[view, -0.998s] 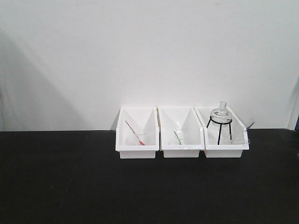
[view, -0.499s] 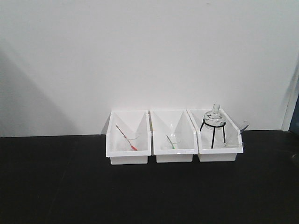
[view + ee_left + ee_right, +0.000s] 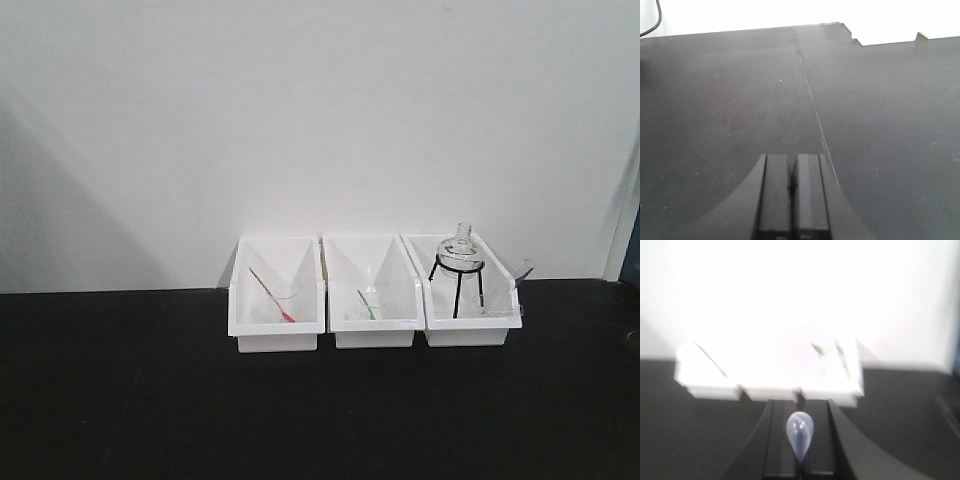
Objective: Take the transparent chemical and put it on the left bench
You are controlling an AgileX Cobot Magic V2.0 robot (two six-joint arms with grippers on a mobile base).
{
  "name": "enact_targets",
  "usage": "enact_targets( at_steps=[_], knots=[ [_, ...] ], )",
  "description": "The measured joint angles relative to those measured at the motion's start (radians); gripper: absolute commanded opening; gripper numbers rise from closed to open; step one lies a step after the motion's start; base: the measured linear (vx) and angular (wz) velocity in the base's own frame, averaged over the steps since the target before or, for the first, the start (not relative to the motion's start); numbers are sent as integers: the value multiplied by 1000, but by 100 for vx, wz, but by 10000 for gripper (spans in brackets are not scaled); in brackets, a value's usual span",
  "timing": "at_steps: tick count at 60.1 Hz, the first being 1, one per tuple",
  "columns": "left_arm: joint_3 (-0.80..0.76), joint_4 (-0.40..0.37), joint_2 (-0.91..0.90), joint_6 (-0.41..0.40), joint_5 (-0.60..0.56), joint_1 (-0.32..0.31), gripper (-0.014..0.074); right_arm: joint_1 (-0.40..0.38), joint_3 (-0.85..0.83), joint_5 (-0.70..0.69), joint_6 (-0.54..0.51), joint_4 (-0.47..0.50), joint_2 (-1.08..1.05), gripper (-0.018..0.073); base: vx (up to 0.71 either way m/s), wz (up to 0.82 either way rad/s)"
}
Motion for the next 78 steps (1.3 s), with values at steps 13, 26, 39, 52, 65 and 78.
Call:
enact_targets(
  at_steps=[13, 26, 39, 52, 65, 78],
  knots=[
    [0, 0, 0, 0, 0, 0, -3, 0, 0, -440, 0, -27, 302, 0, 0, 0],
    [0, 0, 0, 0, 0, 0, -3, 0, 0, -520, 8, -34, 537, 0, 0, 0],
    [0, 0, 0, 0, 0, 0, -3, 0, 0, -539, 148, -104, 618, 0, 0, 0],
    [0, 0, 0, 0, 0, 0, -3, 0, 13, -657, 307, -399, 630, 0, 0, 0],
    [0, 0, 0, 0, 0, 0, -3, 0, 53, -679, 317, -458, 660, 2, 0, 0],
    [0, 0, 0, 0, 0, 0, -3, 0, 55, -721, 314, -461, 726, 64, 0, 0]
  ],
)
